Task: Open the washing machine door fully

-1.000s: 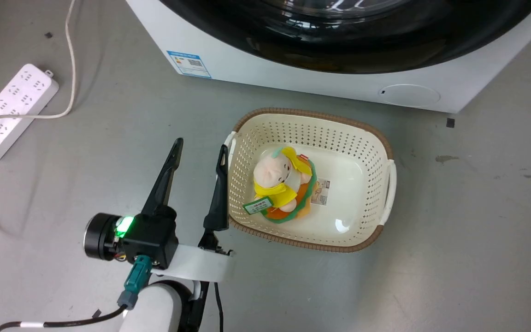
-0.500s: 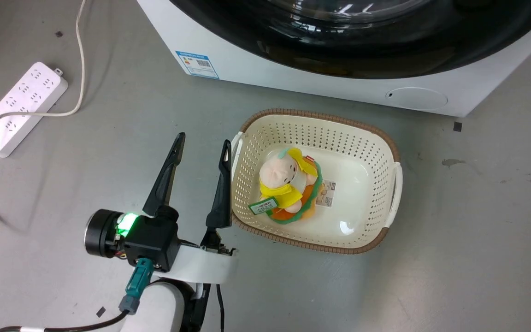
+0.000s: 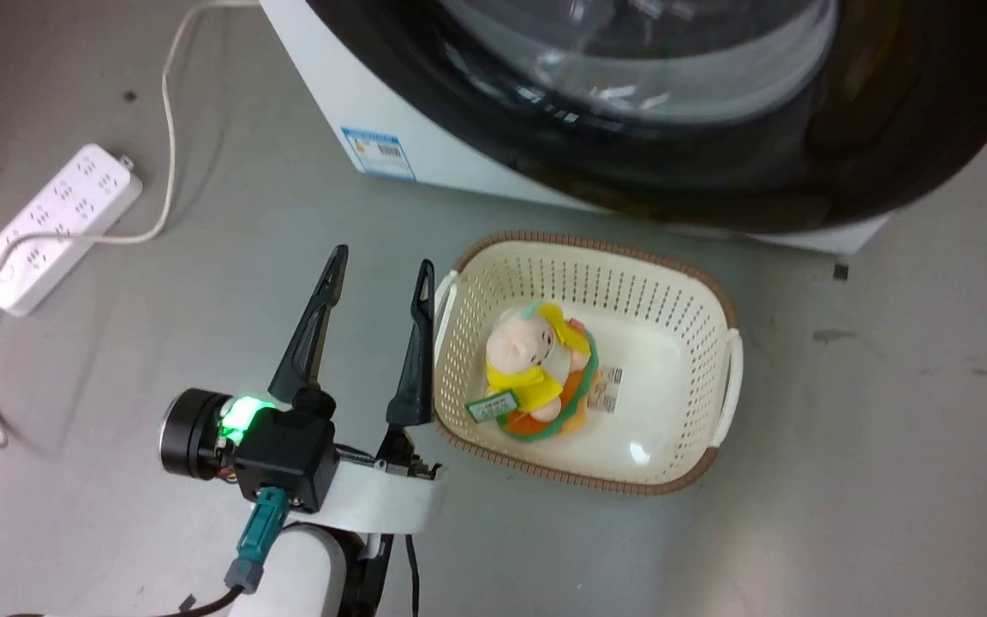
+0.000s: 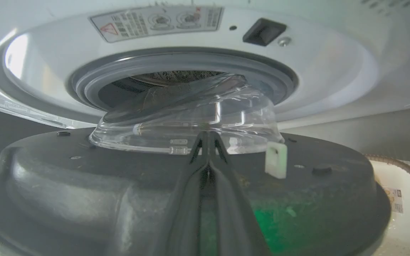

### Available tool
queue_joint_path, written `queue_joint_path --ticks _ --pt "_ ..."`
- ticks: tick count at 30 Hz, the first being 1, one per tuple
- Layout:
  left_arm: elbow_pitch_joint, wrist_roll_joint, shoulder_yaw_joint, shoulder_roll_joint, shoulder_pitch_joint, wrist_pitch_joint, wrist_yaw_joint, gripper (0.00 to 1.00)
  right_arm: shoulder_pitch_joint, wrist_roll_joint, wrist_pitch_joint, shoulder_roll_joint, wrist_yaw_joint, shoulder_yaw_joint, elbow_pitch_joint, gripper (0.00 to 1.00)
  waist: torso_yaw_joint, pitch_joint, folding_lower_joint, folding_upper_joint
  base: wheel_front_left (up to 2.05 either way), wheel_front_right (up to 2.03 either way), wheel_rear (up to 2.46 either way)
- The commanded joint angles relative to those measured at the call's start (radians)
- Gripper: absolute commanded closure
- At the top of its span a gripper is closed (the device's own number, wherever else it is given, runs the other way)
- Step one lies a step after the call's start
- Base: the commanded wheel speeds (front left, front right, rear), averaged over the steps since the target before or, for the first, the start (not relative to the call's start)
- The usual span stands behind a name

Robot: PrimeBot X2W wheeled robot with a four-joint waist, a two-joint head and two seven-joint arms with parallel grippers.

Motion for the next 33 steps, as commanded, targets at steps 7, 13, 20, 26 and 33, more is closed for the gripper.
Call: queue_joint_path --ticks 7,13,20,26,33 --pt "0.017 0.015 0.017 0.005 0.062 -0.005 -0.011 0.00 0.197 -0.020 0.067 0.097 0.002 0.014 -0.074 1.00 -0.027 -0.133 0.0000 0.0000 0.00 0.00 0.00" --pt "0.033 0.019 0.022 0.009 0.116 -0.005 -0.018 0.00 0.331 0.018 0.161 0.152 0.002 0.031 -0.146 1.00 -0.040 -0.216 0.0000 0.0000 0.00 0.00 0.00" --pt "0.070 0.010 0.022 0.012 0.182 -0.005 -0.034 0.00 0.462 0.156 0.234 0.164 0.002 0.105 -0.184 1.00 -0.044 -0.287 0.0000 0.0000 0.00 0.00 0.00" --pt "0.094 0.012 0.019 0.012 0.217 -0.005 -0.044 0.00 0.554 0.373 0.220 0.164 0.002 0.313 -0.197 1.00 -0.043 -0.319 0.0000 0.0000 0.00 0.00 0.00" --pt "0.102 0.010 0.023 0.011 0.242 -0.005 -0.051 0.00 0.664 0.583 0.165 0.164 0.002 0.565 -0.273 1.00 -0.030 -0.337 0.0000 0.0000 0.00 0.00 0.00"
